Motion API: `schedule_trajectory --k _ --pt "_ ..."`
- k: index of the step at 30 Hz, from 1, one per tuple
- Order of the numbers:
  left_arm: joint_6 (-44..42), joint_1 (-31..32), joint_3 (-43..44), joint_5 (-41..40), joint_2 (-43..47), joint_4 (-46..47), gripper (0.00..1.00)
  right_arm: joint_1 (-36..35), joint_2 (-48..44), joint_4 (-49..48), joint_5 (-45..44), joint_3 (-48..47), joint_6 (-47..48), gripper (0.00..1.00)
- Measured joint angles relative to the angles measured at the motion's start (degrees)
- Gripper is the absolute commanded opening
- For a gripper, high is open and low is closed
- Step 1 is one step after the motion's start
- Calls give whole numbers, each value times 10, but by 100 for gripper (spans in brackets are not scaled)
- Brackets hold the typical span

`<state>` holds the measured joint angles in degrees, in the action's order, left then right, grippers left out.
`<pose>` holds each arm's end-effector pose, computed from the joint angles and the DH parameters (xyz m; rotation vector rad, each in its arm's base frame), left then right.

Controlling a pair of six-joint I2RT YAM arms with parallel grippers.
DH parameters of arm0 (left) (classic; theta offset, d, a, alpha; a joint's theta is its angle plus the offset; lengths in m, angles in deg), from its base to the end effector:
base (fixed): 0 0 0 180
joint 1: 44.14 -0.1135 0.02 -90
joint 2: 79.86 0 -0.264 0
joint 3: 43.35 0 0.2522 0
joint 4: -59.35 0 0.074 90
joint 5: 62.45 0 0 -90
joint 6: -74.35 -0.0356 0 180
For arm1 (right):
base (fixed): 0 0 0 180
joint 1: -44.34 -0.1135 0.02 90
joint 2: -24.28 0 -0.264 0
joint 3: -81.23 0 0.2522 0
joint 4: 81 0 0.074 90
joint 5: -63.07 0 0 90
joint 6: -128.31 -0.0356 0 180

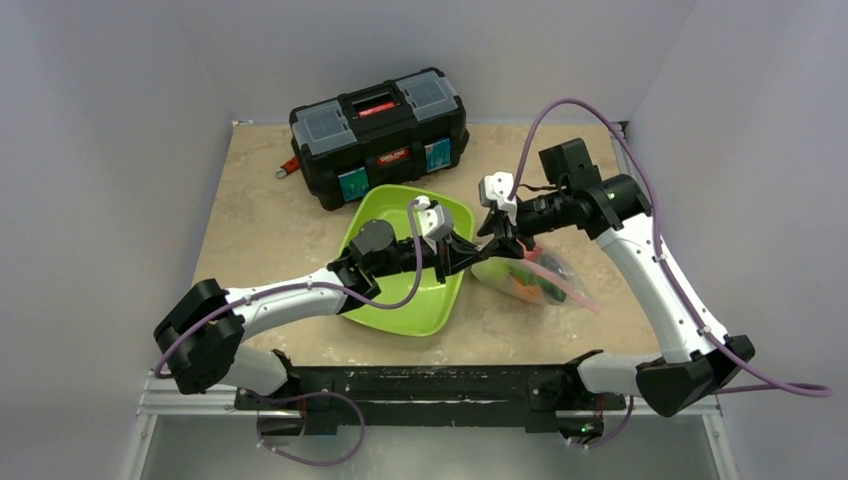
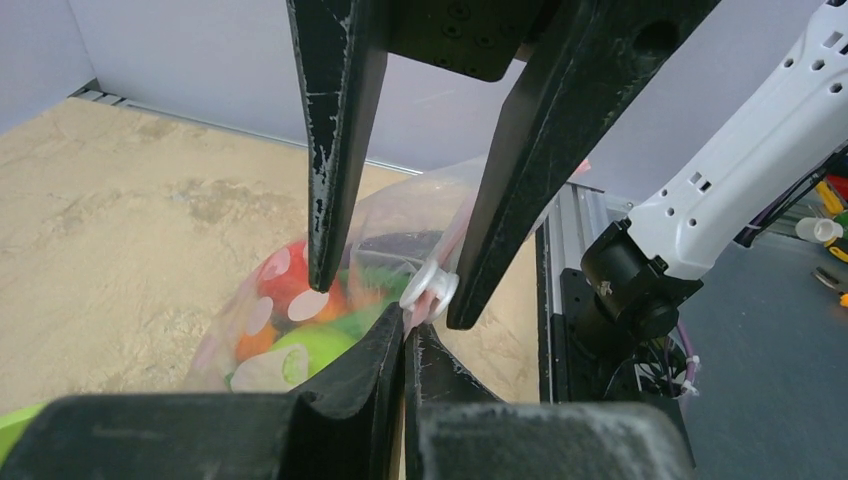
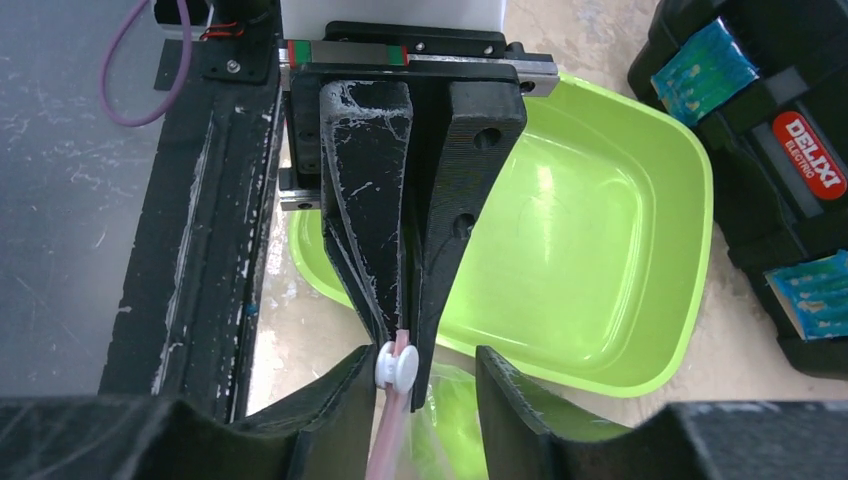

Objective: Open the zip-top bag and remove the fake food
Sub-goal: Unzip the zipper food storage bag at the center of the board.

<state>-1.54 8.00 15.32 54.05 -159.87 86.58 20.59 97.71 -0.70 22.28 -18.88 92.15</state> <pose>0.1804 -0.2580 0.2926 0.8945 1.3442 -1.2544 0.1976 0.1164 0.4015 -1.6431 1.5134 0.7885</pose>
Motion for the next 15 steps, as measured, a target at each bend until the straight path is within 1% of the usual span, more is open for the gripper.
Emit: schedule_trajectory --k 10,13,15 --pt "3 0 1 -9 0 -14 0 -4 -7 -11 -16 15 -23 6" --pt "3 0 2 -12 0 -15 0 -4 -10 -12 -18 16 -26 1" --pt "3 0 2 -15 1 -14 0 -4 -14 -16 -19 19 -30 0"
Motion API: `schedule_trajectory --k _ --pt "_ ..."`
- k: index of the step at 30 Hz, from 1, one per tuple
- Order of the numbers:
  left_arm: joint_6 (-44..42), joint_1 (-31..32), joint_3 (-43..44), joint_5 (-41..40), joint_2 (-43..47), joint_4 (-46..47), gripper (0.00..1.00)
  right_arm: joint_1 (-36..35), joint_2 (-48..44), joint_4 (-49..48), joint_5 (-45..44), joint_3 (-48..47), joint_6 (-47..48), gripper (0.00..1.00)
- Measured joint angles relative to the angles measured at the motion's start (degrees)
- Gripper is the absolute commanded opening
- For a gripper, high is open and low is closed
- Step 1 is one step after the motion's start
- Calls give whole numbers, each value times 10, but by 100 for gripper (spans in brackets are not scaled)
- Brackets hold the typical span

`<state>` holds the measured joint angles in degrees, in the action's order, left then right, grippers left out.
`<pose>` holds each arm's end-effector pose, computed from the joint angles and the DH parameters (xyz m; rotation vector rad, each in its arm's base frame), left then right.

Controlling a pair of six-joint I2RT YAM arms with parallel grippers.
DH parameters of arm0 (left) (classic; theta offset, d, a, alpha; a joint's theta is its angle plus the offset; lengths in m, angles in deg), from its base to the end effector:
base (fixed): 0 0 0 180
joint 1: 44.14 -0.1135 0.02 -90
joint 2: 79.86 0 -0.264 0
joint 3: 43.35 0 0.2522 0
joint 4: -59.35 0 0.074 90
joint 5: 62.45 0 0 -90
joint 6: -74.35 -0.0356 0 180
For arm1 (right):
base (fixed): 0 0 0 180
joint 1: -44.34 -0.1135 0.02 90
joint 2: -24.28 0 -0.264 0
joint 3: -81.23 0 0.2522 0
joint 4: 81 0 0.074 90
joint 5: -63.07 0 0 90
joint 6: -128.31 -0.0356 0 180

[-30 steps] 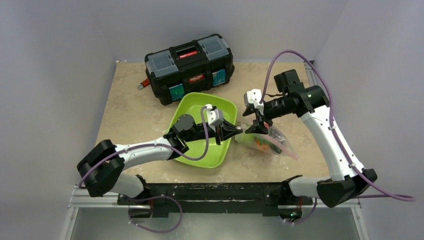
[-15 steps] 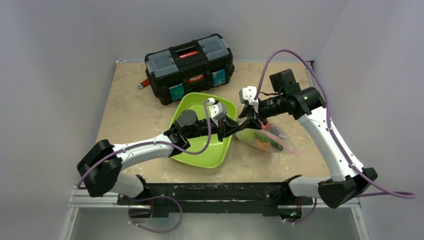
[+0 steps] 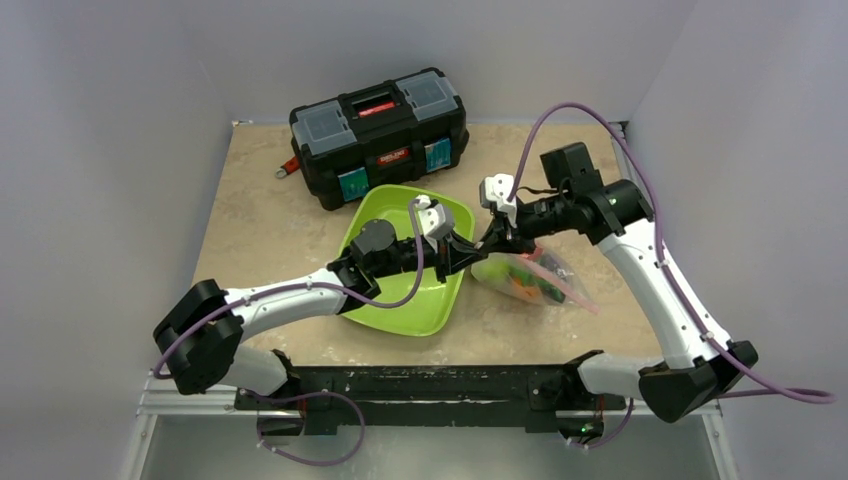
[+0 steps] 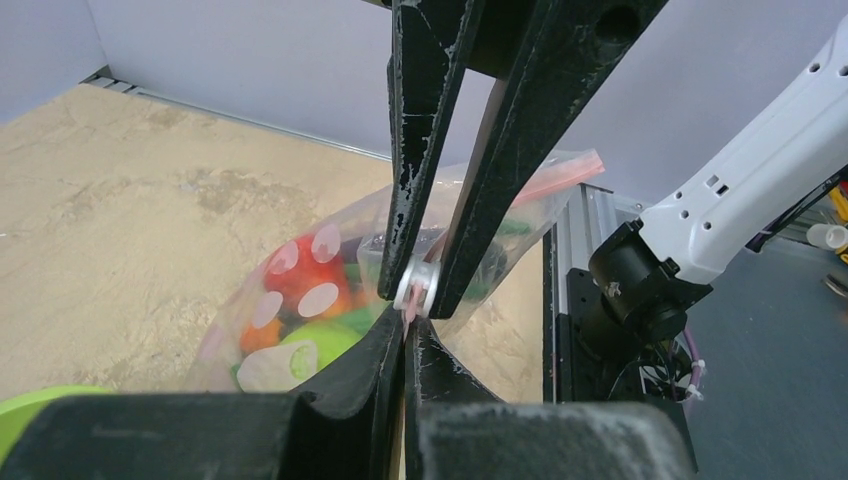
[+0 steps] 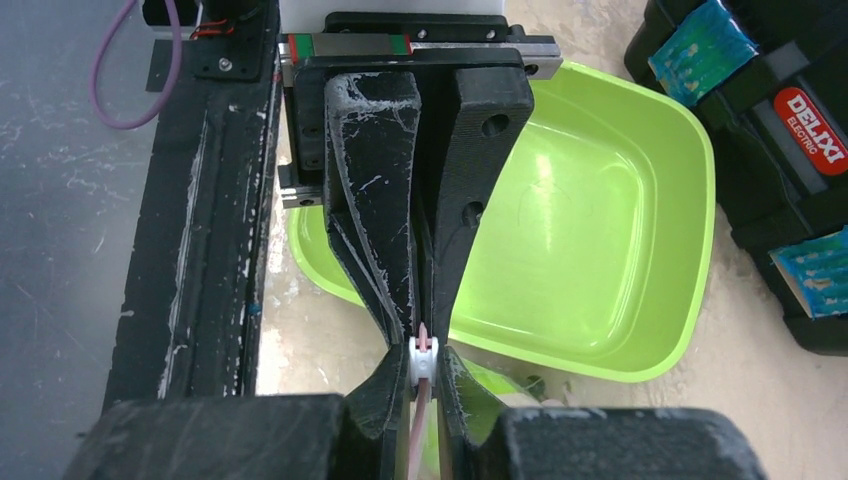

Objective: Open the zip-top bag and remove the fake food
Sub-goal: Unzip the zipper food storage bag at the center of the board.

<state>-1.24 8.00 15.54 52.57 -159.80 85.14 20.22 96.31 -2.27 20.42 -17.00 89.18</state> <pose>0.1815 -0.2581 0.2916 0.8741 1.3765 -1.2389 0.1942 0.1157 0.3981 -1.6138 1.5610 0.7731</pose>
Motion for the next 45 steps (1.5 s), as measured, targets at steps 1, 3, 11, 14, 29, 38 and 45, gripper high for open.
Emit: schedule_trajectory --k 1,3,11,14,29,38,45 --pt "0 0 0 -2 1 -1 0 0 -2 -2 -1 2 -2 0" --pt "-1 1 0 -7 4 -3 0 -1 -5 -7 -2 5 -5 0" --pt "-7 1 -14 -30 28 -6 0 -3 -27 -35 -14 22 -27 0" --pt "-8 0 -20 -36 35 -7 0 -2 -35 -44 -18 32 -36 0" --pt "-15 -11 -23 -47 39 1 0 66 -50 -37 -47 39 -52 0" --pt "-7 -12 -18 -40 37 -2 0 90 -50 -24 -76 39 -51 0" --pt "0 -13 -18 -31 37 0 0 100 -49 -12 -90 32 -46 0"
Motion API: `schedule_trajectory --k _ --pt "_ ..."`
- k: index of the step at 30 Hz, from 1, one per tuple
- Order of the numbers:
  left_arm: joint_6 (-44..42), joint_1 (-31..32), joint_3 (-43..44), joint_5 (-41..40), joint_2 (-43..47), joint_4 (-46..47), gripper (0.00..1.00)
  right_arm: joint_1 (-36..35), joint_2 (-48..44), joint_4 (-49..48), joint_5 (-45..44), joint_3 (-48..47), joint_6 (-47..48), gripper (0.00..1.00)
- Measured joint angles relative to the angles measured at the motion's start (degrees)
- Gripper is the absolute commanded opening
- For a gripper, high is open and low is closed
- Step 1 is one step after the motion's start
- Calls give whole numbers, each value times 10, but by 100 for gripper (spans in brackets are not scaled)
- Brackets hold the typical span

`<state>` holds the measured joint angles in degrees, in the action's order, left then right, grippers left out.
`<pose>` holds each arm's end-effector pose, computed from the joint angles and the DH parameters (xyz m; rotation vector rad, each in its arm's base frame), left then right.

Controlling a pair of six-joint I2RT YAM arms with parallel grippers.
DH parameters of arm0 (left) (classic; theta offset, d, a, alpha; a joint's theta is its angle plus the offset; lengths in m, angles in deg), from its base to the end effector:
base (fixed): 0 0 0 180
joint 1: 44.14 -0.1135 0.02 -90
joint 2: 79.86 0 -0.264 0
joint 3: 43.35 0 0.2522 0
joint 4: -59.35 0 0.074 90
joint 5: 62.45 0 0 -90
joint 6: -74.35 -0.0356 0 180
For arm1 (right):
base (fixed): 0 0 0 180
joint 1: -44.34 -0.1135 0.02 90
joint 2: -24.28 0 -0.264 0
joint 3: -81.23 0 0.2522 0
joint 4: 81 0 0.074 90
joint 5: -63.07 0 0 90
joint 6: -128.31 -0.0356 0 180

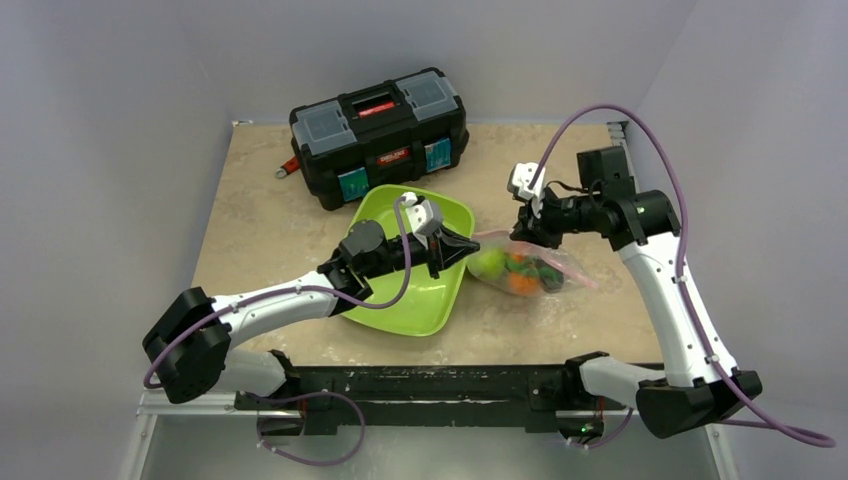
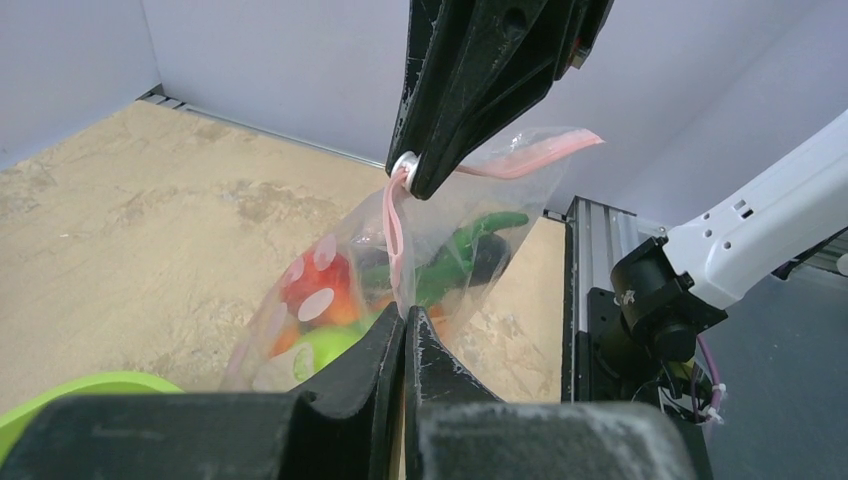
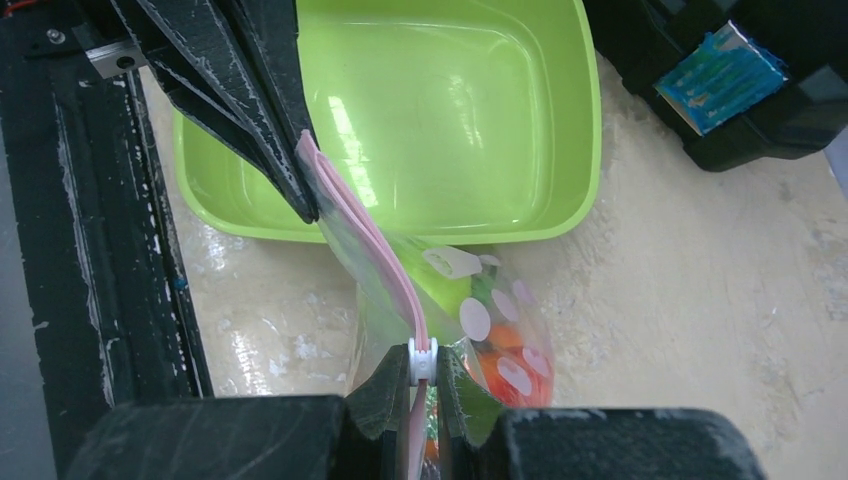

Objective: Open the zip-top bag and remove the fake food
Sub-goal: Unzip the zipper food storage bag at the center of the board.

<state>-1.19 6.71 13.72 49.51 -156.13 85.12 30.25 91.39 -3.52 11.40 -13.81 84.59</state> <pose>0.1802 -0.2425 0.2993 0.8030 1.3647 -1.1892 0.1947 0.0716 0.3973 -1.3761 1.7945 0.5199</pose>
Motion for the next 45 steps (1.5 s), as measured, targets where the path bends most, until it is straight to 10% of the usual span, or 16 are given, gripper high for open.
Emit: schedule_trajectory --k 45 --pt "5 -1 -9 -24 0 11 0 103 24 82 -11 -44 87 0"
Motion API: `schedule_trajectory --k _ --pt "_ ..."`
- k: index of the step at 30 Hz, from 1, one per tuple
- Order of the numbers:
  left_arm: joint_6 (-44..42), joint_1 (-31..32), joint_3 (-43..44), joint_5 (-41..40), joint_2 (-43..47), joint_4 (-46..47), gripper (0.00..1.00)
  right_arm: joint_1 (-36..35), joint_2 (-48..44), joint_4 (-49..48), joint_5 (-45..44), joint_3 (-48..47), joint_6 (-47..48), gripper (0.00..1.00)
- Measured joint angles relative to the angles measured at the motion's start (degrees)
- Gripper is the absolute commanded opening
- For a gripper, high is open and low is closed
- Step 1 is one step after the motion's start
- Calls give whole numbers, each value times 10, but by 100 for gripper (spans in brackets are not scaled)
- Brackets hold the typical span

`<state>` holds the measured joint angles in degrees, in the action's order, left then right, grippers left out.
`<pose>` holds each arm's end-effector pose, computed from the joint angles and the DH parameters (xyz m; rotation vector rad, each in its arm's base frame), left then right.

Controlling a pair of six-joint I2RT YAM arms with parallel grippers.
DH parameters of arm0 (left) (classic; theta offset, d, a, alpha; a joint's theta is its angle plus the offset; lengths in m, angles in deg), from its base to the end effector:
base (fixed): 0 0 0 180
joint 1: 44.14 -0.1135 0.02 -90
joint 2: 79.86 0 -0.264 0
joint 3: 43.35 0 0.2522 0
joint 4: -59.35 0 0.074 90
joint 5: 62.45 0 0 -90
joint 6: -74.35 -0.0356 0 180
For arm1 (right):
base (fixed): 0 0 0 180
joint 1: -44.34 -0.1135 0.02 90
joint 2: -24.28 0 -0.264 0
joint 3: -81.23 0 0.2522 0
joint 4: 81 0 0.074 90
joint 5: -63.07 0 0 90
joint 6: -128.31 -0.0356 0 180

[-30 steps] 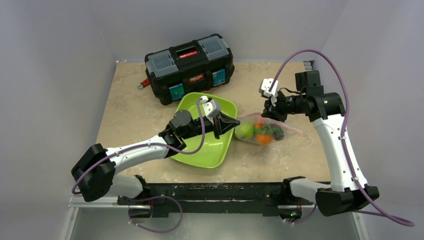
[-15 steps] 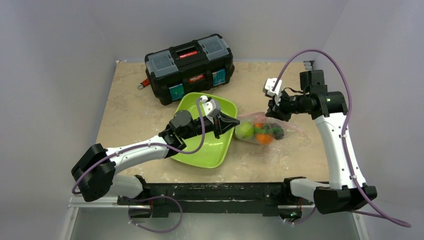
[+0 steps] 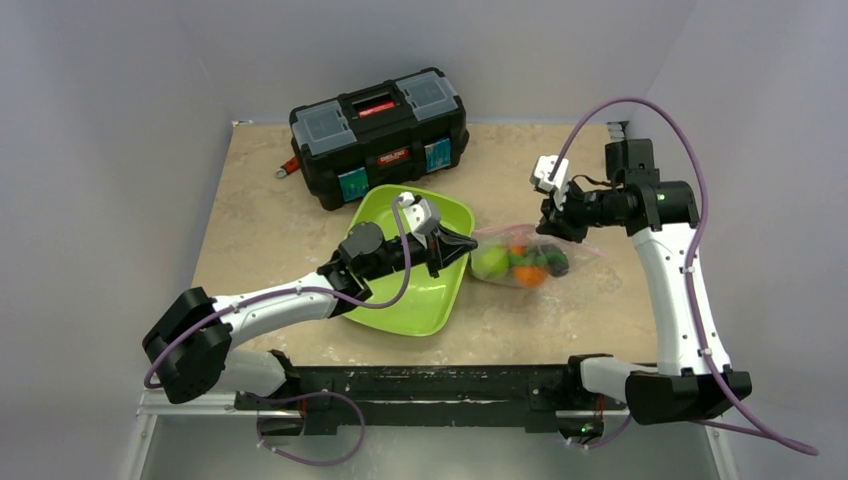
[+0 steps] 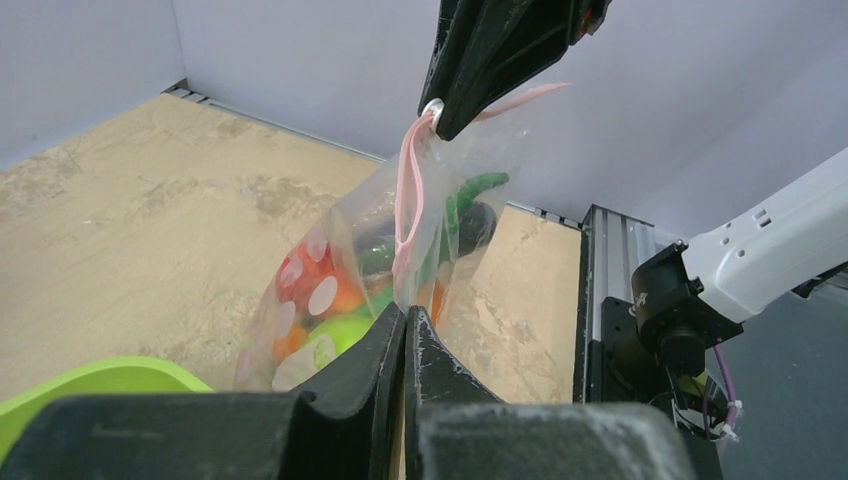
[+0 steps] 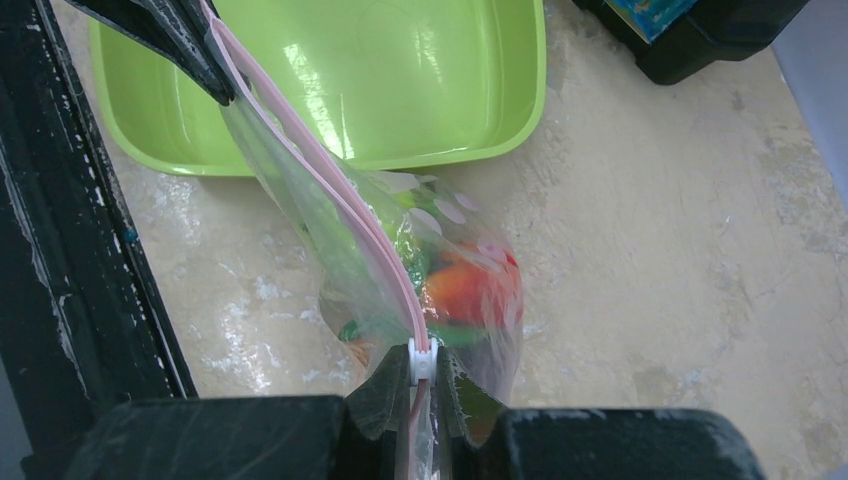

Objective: Open the zip-top bag and remove the fake food
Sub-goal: Unzip the zipper food storage bag at the center of the board.

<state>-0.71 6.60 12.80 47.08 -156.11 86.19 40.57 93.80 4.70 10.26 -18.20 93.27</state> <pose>0.1812 -0.2405 0.2959 0.7594 1.3779 -1.1658 0.2019 0.0349 0.4019 -1.3411 1.8958 0.3938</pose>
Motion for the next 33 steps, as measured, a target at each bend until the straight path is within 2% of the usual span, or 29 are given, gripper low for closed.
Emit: schedule_trajectory --k 9,33 --pt "-1 0 -9 -24 1 2 0 24 3 15 -2 -11 18 0" --pt "-10 -1 -10 -70 7 0 0 164 18 71 -6 -25 108 0"
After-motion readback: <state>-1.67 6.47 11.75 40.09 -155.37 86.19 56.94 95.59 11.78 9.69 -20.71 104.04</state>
